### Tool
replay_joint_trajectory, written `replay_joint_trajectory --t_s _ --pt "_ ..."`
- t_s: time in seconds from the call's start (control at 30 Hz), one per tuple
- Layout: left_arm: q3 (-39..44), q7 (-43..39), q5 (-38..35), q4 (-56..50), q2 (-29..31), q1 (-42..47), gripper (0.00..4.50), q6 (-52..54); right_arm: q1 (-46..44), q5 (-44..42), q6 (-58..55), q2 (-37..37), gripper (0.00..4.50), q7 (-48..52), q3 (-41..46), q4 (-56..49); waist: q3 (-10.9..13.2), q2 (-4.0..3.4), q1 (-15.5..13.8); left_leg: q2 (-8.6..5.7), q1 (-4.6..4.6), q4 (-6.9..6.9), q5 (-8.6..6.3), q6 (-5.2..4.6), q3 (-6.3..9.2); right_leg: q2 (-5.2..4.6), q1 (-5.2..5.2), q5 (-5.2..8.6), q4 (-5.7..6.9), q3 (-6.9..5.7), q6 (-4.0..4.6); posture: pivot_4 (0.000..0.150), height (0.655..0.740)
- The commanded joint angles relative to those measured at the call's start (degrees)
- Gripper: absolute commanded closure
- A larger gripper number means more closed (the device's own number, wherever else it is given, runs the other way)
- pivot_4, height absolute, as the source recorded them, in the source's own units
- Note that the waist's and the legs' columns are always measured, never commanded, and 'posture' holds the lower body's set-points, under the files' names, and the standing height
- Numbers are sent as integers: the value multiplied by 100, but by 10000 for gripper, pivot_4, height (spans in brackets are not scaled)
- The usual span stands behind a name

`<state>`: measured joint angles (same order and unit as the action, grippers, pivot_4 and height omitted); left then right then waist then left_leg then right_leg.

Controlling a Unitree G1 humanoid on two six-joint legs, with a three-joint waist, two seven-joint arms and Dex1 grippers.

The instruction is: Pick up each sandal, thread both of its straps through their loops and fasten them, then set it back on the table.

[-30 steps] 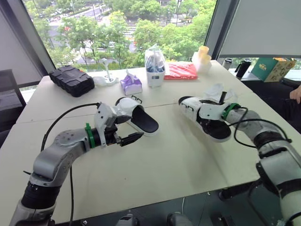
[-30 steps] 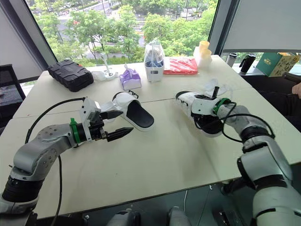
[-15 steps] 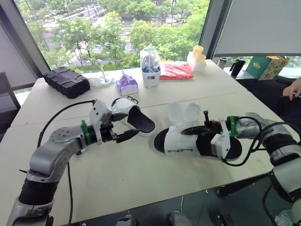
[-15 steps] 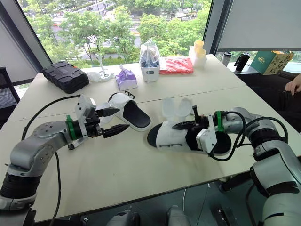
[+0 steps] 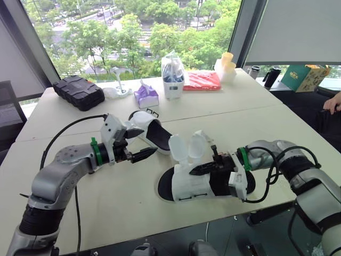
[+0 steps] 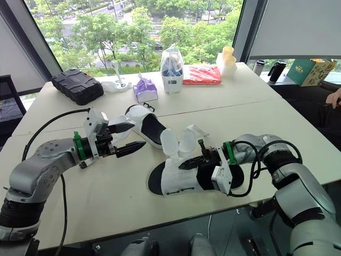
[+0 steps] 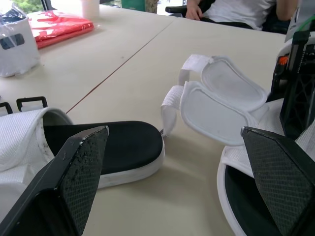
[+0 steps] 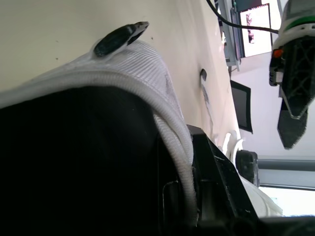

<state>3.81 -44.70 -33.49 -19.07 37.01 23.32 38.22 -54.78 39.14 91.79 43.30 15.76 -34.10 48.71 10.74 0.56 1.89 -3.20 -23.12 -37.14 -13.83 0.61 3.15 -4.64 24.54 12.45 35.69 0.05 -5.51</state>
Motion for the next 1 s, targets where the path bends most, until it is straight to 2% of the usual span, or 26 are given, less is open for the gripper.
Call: replay_joint_trajectory --t_s 0.03,0.17,0.2,0.23,0.3,0.43,0.47,0.5,0.6,0.67,0.73,0.77,0.87,1.0 --pt "40 8 -115 -323 -14 -9 0 3 -241 576 71 -108 44110 -506 -30 -150 0 0 3 0 1 0 0 0 0 0 0 0 1 0 0 1500 7400" --pt "-86 -81 -109 -464 39 -182 0 18 -457 1507 48 -250 44110 -1019 94 74 0 0 35 0 6 2 6 10 -3 2 0 1 8 5 1 1500 7400" --pt "-128 -117 -93 -488 66 -211 0 9 -504 1730 23 -263 37839 -1174 116 109 0 0 35 0 8 3 6 11 -3 2 0 1 9 6 1 1500 7400" --pt "-169 -167 -82 -511 99 -245 0 -4 -569 1904 -26 -263 35081 -1308 88 183 0 0 34 0 9 4 6 11 -3 3 0 1 11 6 2 1500 7400" --pt "-207 -229 -74 -526 138 -284 0 -28 -670 2212 -136 -245 25594 -1585 2 277 0 0 25 0 10 4 6 10 -3 4 0 2 12 6 2 1500 7400" --pt "-320 -377 13 -515 241 -320 0 -128 -813 2442 -253 -158 3881 -1874 -119 498 -1 1 22 -3 13 2 6 10 -4 3 0 5 17 12 8 1500 7400" --pt "-384 -497 93 -490 324 -346 0 -213 -883 2289 -301 -90 430 -1659 -163 676 -1 2 22 -3 20 4 5 8 -6 3 -6 6 19 14 10 1500 7400" --pt "-472 -656 221 -431 417 -381 0 -365 -972 2031 -294 26 430 -1380 -192 853 -1 2 21 -3 31 5 2 3 -6 3 -16 7 19 14 13 1500 7400" --pt "-833 -1024 769 -108 571 -410 0 -1044 -1353 751 -26 297 430 -117 -429 2026 1 0 4 -5 61 7 -5 -10 -11 0 -52 13 12 15 22 1500 7400" --pt "-1026 -1202 1028 89 608 -414 0 -1369 -584 -1728 -1357 1140 430 1556 -950 284 2 -1 -46 -4 83 8 -10 -18 -3 1 -95 15 -19 5 25 1500 7400" --pt "-1156 -1374 1178 250 563 -460 0 -1680 417 -4207 -3791 2088 430 3282 -907 -2058 2 -2 -120 2 85 5 -22 -38 13 -4 -118 15 -47 -5 25 1500 7400" --pt "-1185 -1435 1178 325 496 -487 0 -1771 761 -4993 -4819 2425 430 3691 -687 -2885 2 -11 -118 2 81 5 -28 -47 17 -9 -115 17 -49 -3 22 1500 7400" --pt "-1302 -1587 1221 571 271 -539 8807 -2071 1592 -6407 -7081 3129 0 3905 140 -4667 1 -42 -72 3 72 8 -37 -62 5 -32 -91 20 -41 7 16 1500 7400" --pt "-1508 -1657 1355 904 -108 -414 28740 -2362 2413 -7276 -8857 3266 0 3424 1171 -5871 -2 -43 -127 6 71 7 -38 -61 -4 -33 -80 24 -28 8 22 1500 7400"
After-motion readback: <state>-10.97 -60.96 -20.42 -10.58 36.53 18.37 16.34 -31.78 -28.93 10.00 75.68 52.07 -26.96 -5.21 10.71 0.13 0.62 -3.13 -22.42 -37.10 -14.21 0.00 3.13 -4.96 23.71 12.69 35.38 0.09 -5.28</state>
